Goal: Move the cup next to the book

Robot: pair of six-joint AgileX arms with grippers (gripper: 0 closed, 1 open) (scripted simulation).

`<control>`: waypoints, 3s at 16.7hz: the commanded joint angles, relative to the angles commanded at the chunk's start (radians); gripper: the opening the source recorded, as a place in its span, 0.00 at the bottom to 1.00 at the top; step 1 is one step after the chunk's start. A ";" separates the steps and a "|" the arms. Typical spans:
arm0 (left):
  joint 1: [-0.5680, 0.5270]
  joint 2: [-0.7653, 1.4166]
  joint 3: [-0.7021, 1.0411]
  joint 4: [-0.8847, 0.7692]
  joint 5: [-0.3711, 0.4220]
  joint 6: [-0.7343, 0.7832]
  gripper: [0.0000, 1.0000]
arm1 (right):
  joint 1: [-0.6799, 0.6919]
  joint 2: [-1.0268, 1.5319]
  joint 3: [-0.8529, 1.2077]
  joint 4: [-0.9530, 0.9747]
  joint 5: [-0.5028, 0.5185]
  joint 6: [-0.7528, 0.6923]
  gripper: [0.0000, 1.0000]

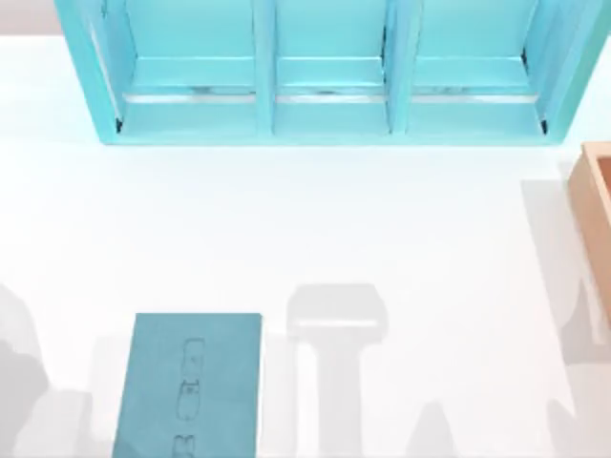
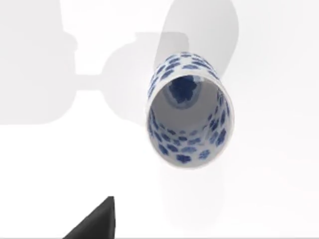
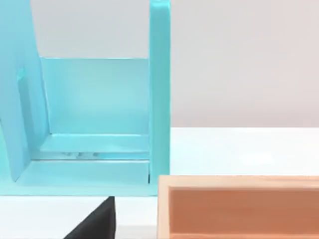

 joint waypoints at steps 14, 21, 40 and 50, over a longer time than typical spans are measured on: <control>0.001 0.089 -0.222 0.322 0.000 0.002 1.00 | 0.000 0.000 0.000 0.000 0.000 0.000 1.00; 0.004 0.116 -0.285 0.401 0.000 0.006 1.00 | 0.000 0.000 0.000 0.000 0.000 0.000 1.00; 0.004 0.116 -0.285 0.401 0.000 0.006 0.00 | 0.000 0.000 0.000 0.000 0.000 0.000 1.00; 0.002 0.063 -0.196 0.250 0.001 0.007 0.00 | 0.000 0.000 0.000 0.000 0.000 0.000 1.00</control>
